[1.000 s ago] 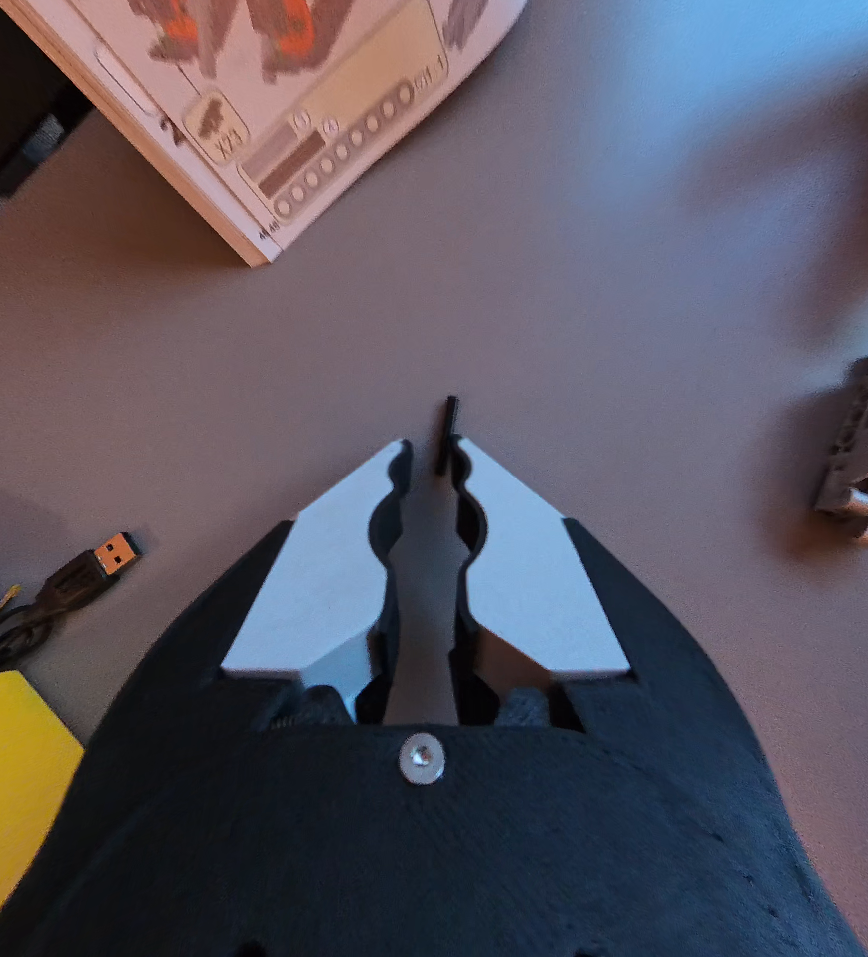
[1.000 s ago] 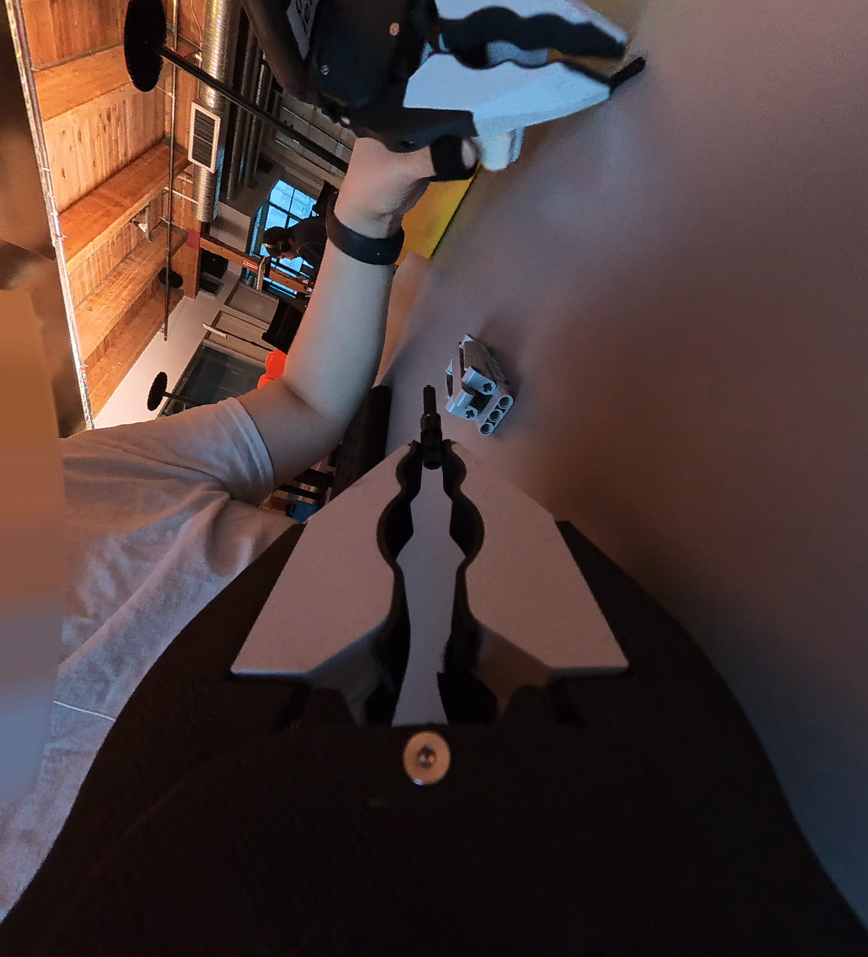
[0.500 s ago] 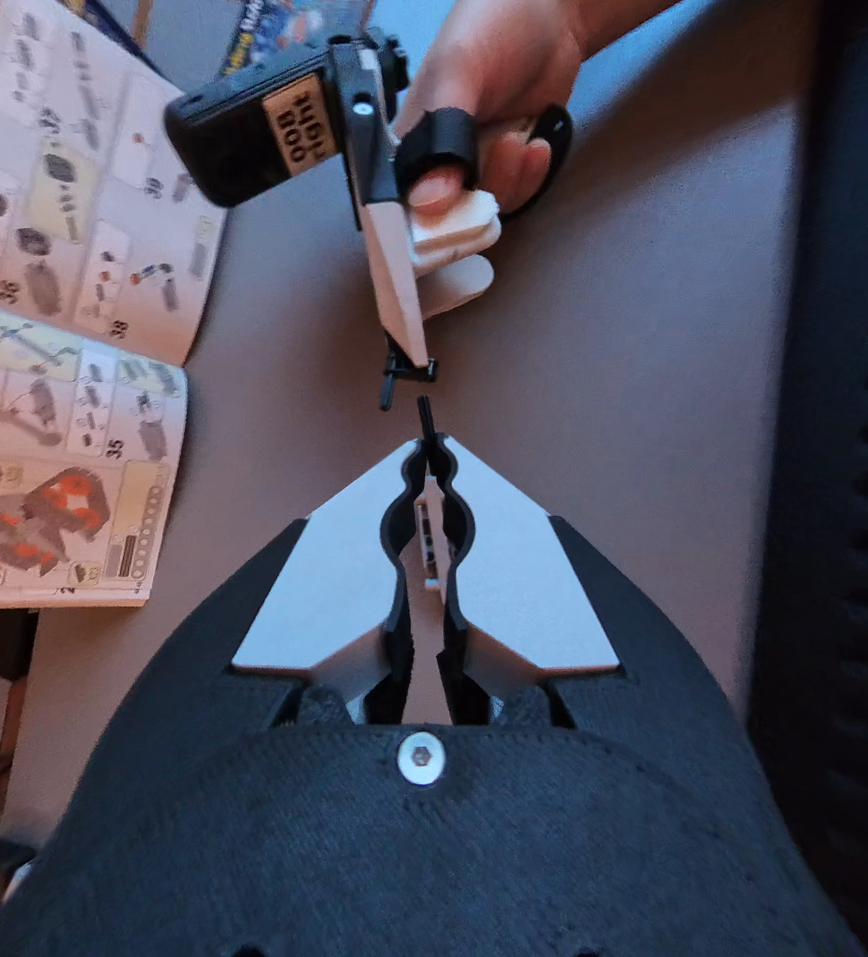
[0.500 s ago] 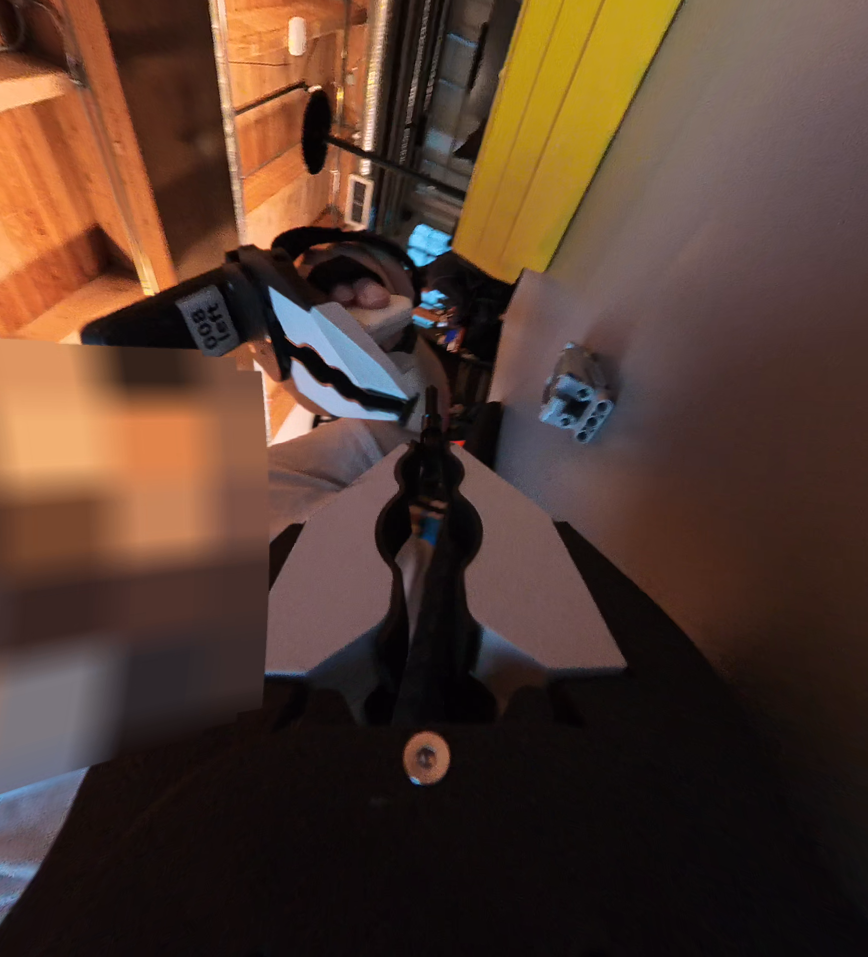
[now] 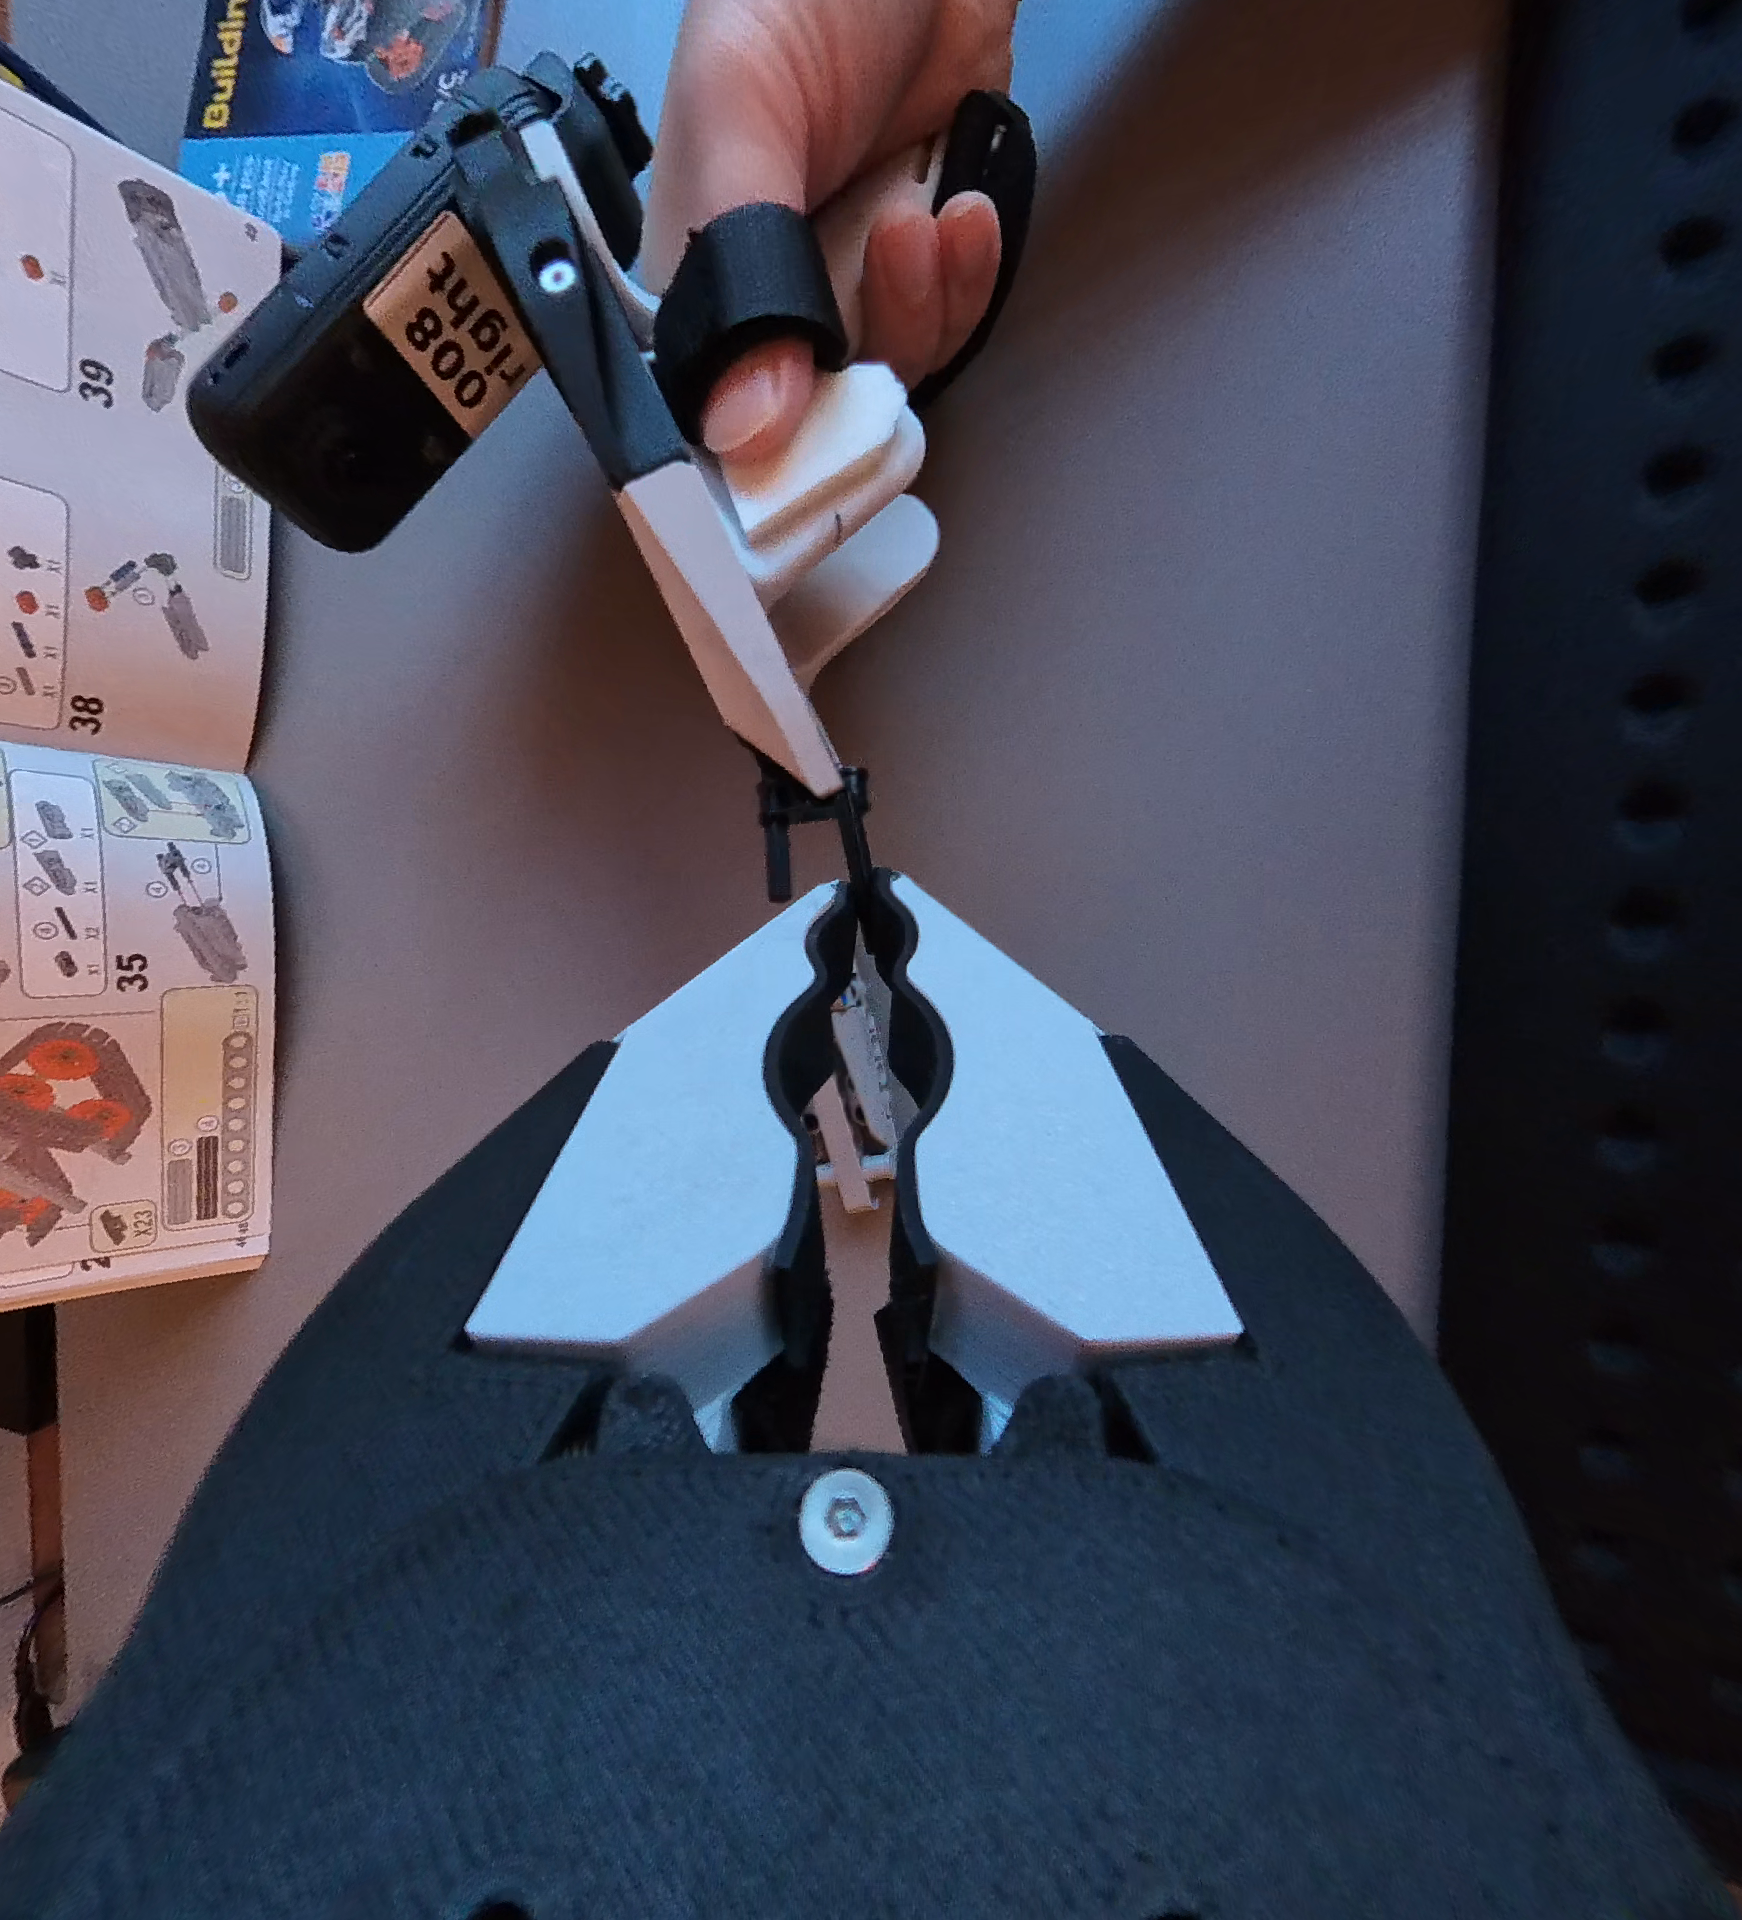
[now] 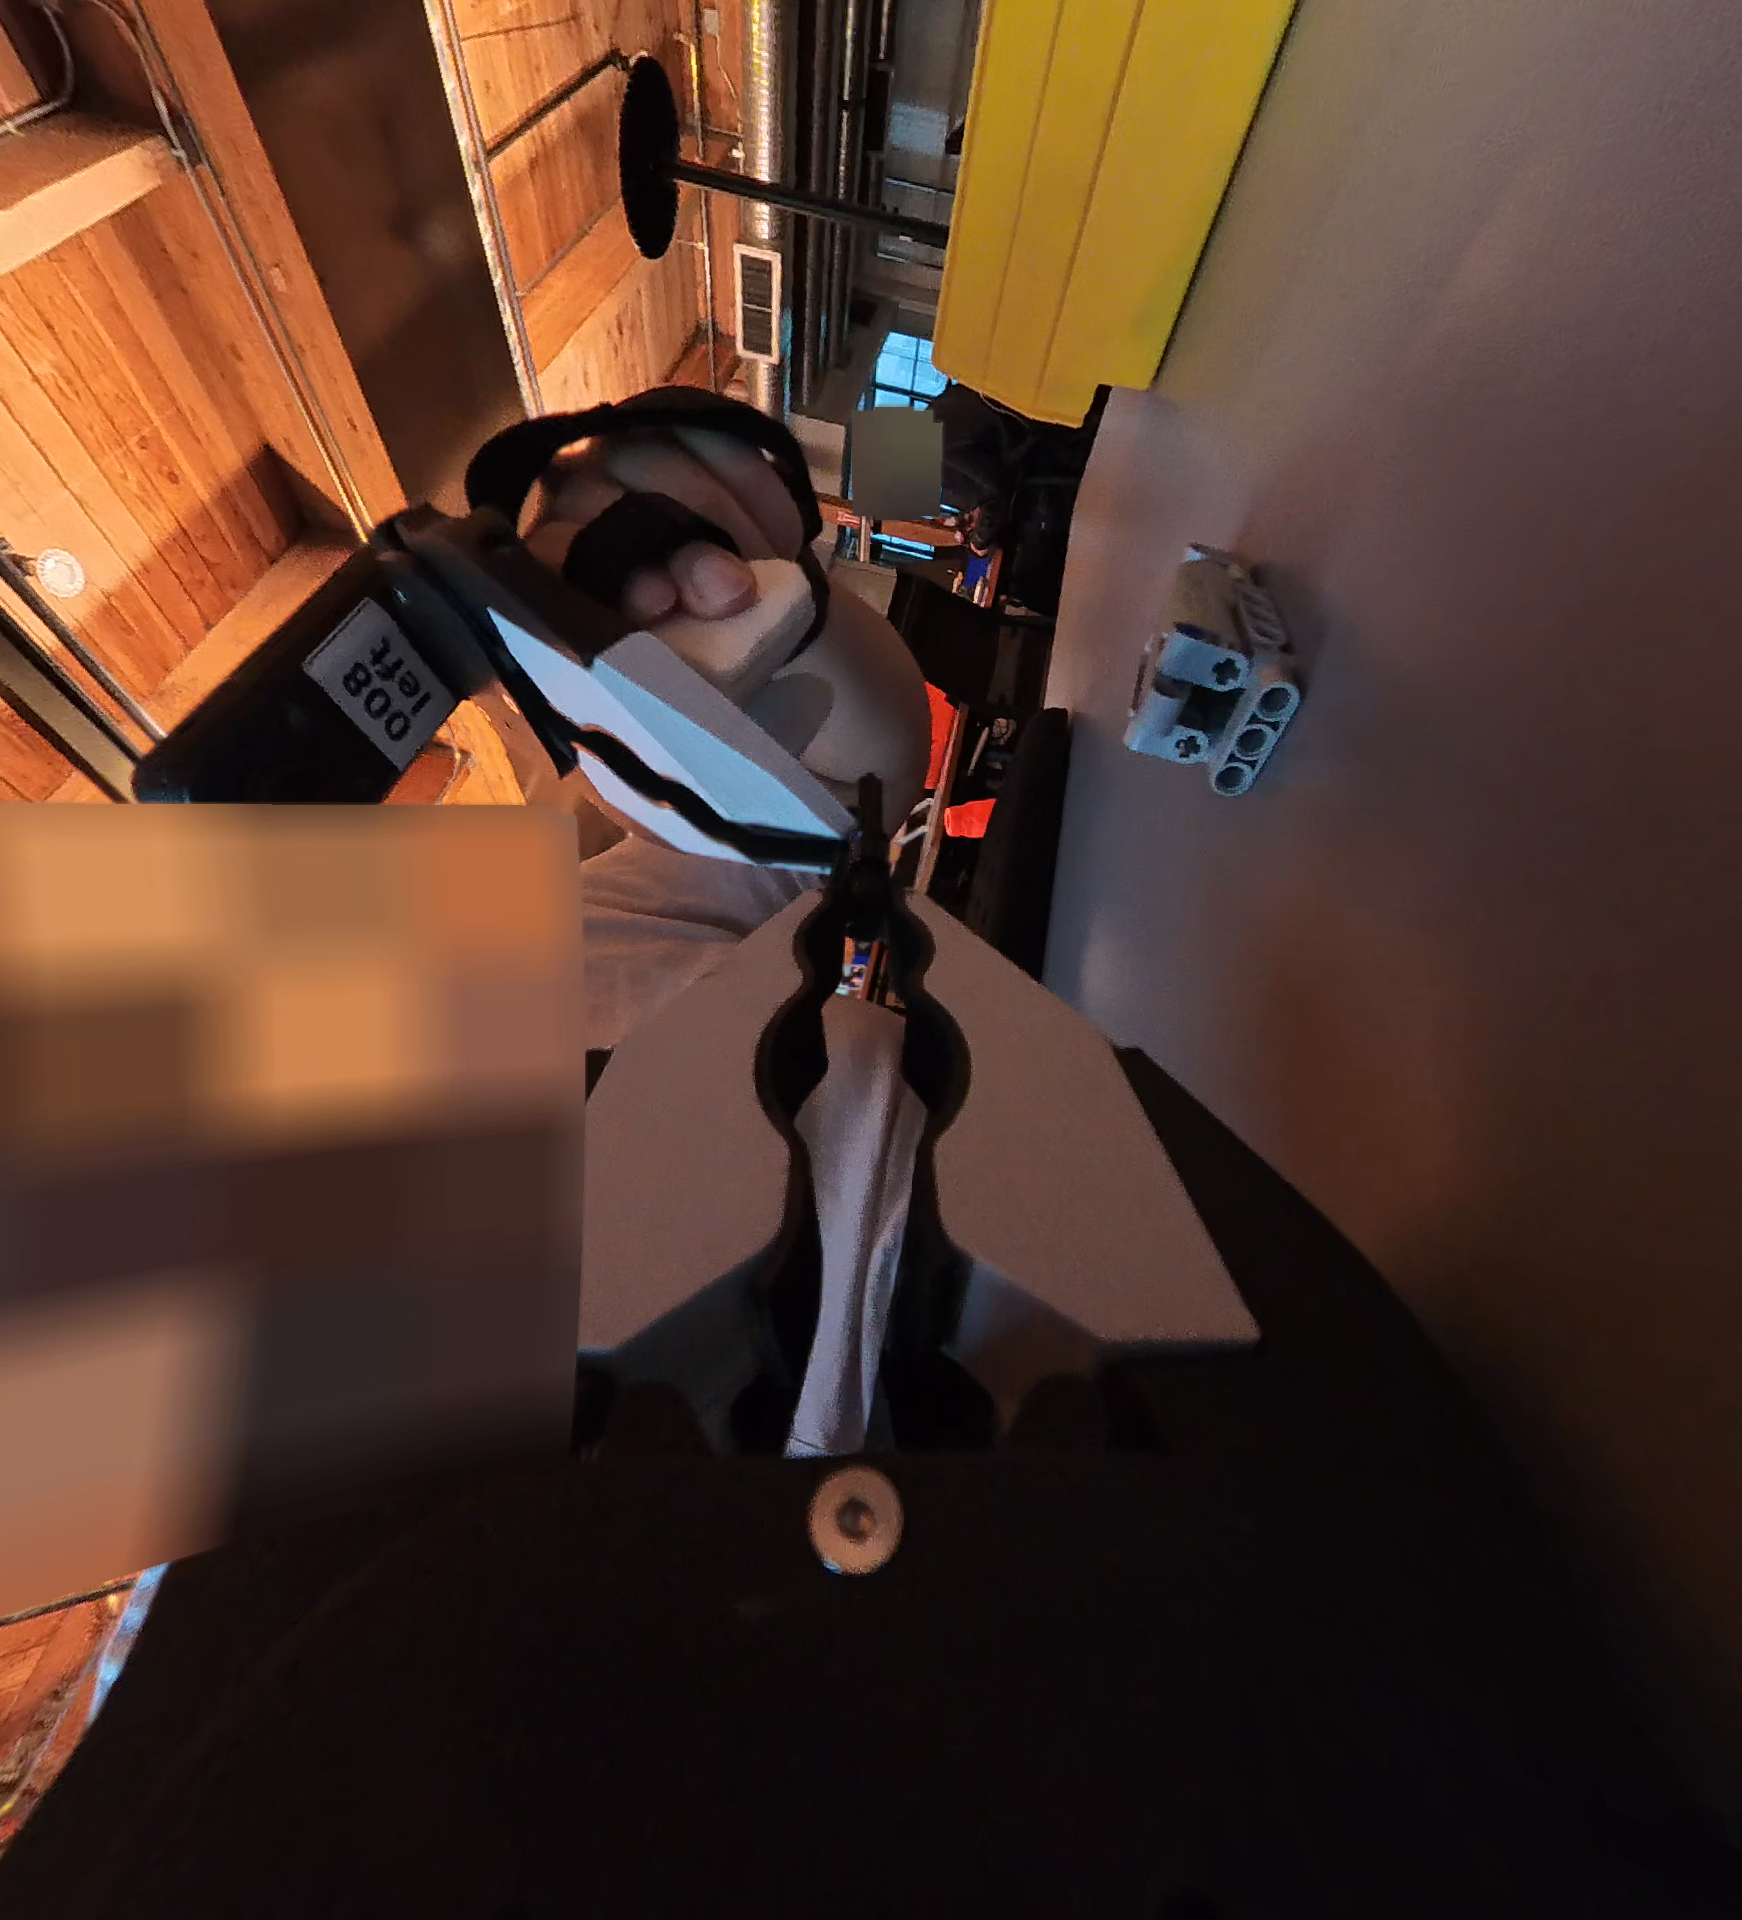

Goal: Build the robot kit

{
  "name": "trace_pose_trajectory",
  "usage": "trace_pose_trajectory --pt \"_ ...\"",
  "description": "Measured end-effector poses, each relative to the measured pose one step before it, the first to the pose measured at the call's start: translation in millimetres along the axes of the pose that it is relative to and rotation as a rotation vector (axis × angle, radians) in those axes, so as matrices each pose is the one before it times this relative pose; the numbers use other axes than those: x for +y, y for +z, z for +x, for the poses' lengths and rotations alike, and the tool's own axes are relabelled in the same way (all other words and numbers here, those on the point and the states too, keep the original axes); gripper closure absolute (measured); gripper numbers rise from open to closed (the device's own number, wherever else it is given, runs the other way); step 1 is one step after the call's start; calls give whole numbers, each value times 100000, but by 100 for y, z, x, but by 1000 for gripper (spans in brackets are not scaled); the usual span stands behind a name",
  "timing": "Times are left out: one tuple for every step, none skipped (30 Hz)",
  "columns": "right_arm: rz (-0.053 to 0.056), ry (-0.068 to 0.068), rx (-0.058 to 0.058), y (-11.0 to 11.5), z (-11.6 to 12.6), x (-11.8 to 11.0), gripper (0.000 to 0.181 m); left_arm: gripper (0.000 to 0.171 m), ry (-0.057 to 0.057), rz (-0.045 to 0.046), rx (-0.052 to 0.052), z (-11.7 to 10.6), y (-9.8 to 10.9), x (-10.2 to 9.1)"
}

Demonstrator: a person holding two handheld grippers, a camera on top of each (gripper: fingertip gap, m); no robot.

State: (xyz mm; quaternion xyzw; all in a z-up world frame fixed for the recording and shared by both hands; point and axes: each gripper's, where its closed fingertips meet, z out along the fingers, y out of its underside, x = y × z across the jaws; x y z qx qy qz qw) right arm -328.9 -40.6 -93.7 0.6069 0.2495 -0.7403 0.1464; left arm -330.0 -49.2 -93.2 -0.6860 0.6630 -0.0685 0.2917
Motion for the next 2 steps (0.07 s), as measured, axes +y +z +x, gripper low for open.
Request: trace_pose_trajectory --pt "-64 1083 -903 44 -60 50 175 171 426 -573 629 175 110 -17" --pt "-457 765 -138 16 32 89 175 171 273 -385 972 181 92 -45"
